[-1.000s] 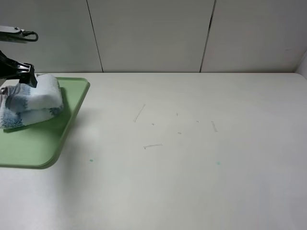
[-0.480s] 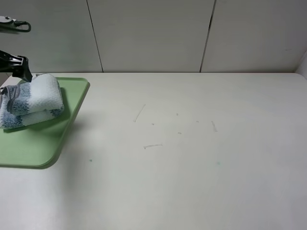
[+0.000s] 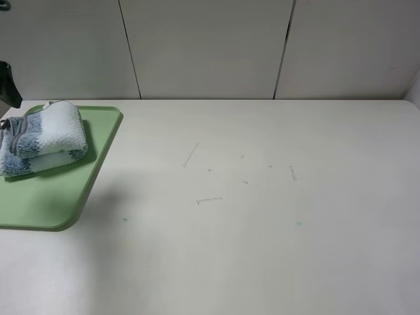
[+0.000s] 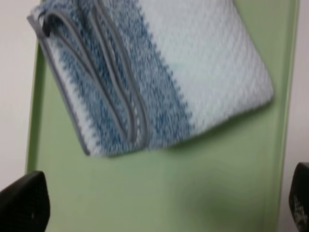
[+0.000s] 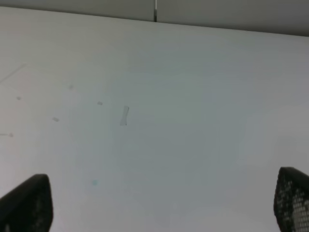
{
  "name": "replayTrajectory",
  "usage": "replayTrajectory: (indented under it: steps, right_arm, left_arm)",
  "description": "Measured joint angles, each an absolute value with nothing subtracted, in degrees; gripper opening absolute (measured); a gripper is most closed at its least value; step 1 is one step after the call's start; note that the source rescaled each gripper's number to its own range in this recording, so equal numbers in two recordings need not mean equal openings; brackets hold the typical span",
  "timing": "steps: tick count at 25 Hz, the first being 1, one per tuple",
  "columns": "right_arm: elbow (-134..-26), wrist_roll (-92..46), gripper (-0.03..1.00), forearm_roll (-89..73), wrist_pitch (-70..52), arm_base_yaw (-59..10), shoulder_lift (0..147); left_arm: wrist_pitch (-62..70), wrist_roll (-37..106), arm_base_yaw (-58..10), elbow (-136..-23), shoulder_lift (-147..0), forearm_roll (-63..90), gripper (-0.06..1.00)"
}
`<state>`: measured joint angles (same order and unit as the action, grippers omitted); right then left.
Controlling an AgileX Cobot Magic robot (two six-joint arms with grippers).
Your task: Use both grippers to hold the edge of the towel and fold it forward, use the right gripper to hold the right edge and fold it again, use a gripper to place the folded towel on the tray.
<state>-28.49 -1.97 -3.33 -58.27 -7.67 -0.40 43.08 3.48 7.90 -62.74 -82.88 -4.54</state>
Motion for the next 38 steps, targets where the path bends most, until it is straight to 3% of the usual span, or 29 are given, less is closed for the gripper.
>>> replayTrajectory:
  steps: [15,38]
  right_arm:
    - [-28.49,-1.97,1.0,-3.33,-58.27,-7.67,-0.4]
    - [-28.49,-1.97,1.0,-3.33,-58.27,-7.67,-0.4]
  left_arm:
    - [66.02,8.0,7.9,-62.7,-62.15,-0.41,1.0]
    - [68.03,12.46,7.9,-43.75,-23.44,15.29,1.0]
